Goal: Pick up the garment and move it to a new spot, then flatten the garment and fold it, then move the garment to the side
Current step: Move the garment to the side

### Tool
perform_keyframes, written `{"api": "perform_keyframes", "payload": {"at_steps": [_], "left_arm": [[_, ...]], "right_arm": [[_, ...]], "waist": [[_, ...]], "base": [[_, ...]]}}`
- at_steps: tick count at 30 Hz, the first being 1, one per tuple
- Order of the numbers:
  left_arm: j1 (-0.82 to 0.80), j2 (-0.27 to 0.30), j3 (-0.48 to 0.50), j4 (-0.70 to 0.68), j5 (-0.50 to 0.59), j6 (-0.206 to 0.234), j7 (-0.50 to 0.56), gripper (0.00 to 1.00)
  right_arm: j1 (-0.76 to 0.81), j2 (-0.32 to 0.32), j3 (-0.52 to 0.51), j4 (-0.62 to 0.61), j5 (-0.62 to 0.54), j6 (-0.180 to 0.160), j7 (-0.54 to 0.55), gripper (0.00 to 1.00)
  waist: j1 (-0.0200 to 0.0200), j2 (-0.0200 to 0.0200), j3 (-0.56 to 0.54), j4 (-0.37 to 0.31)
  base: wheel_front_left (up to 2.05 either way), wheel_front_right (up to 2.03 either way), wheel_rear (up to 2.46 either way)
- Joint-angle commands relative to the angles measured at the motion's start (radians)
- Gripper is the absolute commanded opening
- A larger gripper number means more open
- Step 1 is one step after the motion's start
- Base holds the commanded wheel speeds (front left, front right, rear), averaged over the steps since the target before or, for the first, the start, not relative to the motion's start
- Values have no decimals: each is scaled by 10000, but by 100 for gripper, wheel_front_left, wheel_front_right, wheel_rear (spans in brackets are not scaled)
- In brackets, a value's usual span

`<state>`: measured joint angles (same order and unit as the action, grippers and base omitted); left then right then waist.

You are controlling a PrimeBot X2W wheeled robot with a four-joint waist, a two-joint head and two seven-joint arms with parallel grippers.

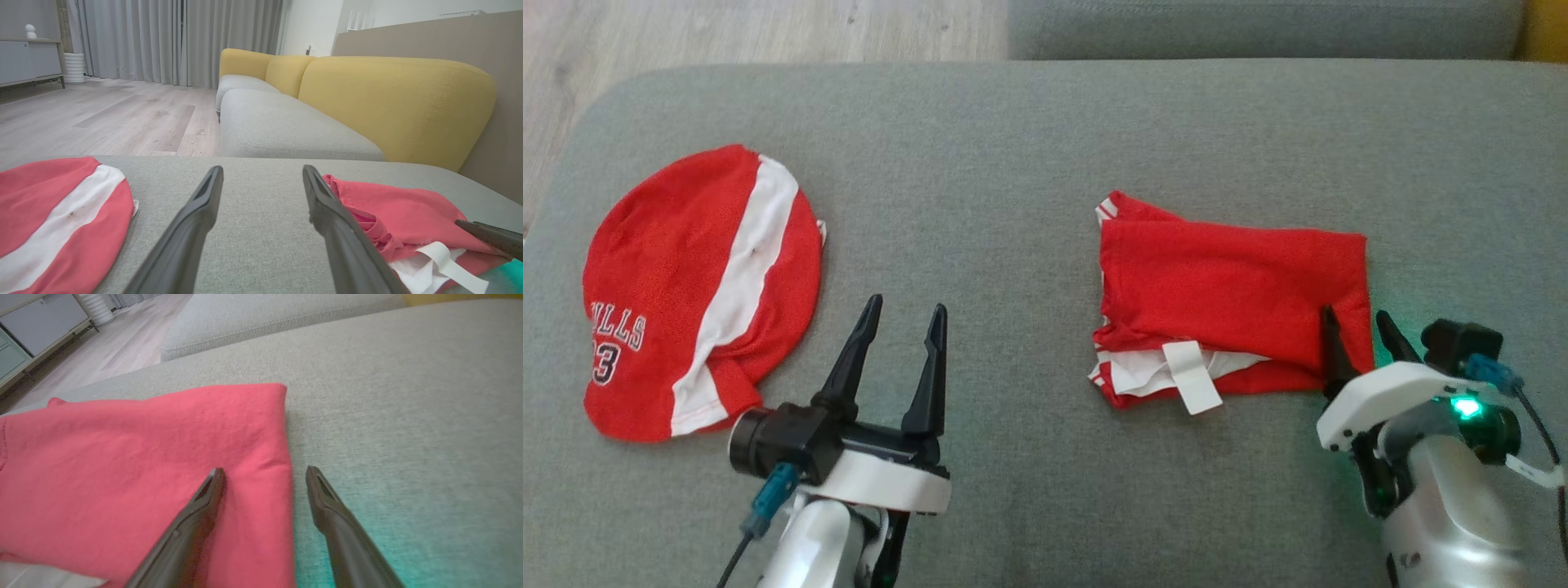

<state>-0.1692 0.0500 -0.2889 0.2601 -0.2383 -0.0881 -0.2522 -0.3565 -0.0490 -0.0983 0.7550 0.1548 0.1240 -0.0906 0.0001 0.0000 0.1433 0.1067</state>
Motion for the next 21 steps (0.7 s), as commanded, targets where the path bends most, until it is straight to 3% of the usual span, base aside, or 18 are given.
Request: {"api": "perform_keyframes", "payload": {"at_steps": [1, 10, 11, 12, 16, 21], "left_arm": [[-480, 4, 274, -292, -113, 37, -95, 100], [-700, 3, 247, -374, -190, 107, -95, 100], [-723, 3, 241, -375, -193, 119, -95, 100], [-747, 3, 238, -376, -196, 131, -95, 100], [-797, 3, 235, -381, -184, 144, -95, 100], [-829, 3, 195, -467, -150, 149, -95, 100]], "right_arm": [[-576, -13, 327, 40, 166, 67, -22, 100], [-1398, -13, 951, 1820, 517, 67, -38, 100], [-1479, -13, 1012, 1959, 554, 67, -90, 57], [-1556, -13, 1063, 2087, 579, 67, -154, 2], [-1799, -13, 1142, 2332, 398, 67, -488, 0], [-2150, -15, 868, 2339, -964, 67, -897, 0]], "waist": [[-1, 0, 133, 110], [-1, 0, 465, 182], [-1, 0, 486, 171], [-1, 0, 496, 154], [-1, 0, 469, 20], [-1, 0, 334, -375]], "base": [[0, 0, 0], [0, 0, 0], [0, 0, 0], [0, 0, 0], [0, 0, 0], [0, 0, 0]]}}
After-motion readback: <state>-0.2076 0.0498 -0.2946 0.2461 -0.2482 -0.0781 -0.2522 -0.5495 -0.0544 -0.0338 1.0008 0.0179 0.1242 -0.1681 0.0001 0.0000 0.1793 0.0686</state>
